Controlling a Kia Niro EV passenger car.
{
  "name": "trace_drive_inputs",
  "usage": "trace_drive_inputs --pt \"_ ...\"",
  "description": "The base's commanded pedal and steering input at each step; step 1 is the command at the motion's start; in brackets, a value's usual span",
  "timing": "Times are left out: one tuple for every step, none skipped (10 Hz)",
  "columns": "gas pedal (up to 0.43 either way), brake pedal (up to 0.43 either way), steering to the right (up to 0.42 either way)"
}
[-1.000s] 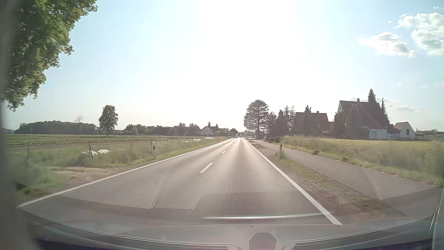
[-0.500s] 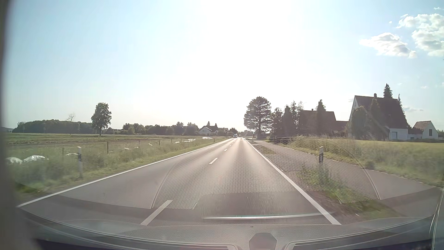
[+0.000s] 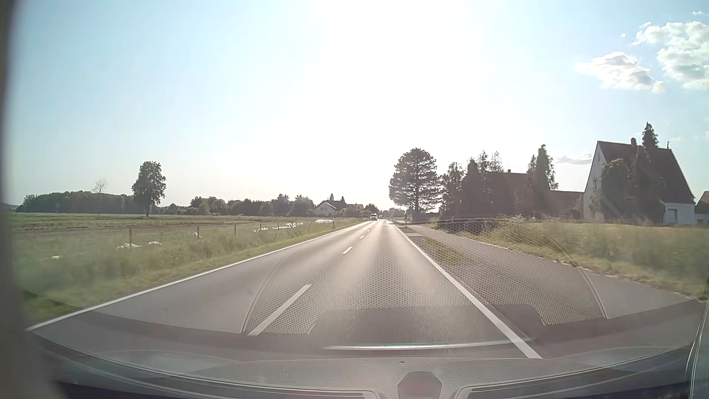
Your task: Follow the waypoints while adhering to traffic rules and regulations
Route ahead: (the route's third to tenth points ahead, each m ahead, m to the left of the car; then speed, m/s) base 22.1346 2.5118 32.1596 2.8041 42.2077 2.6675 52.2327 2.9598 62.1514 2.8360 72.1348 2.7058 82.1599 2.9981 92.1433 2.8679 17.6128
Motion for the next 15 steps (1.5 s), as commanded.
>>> trace_drive_inputs --pt "0.189 0.006 0.004" --pt "0.189 0.006 0.004" --pt "0.189 0.006 0.005" --pt "0.189 0.006 0.005" --pt "0.189 0.006 0.006" --pt "0.189 0.006 0.007" --pt "0.189 0.006 0.007" --pt "0.189 0.006 0.008" --pt "0.189 0.006 0.007" --pt "0.189 0.006 0.005" --pt "0.189 0.006 0.001" --pt "0.157 0.006 0.0" --pt "0.157 0.006 0.0" --pt "0.15 0.006 0.0" --pt "0.15 0.006 0.001"
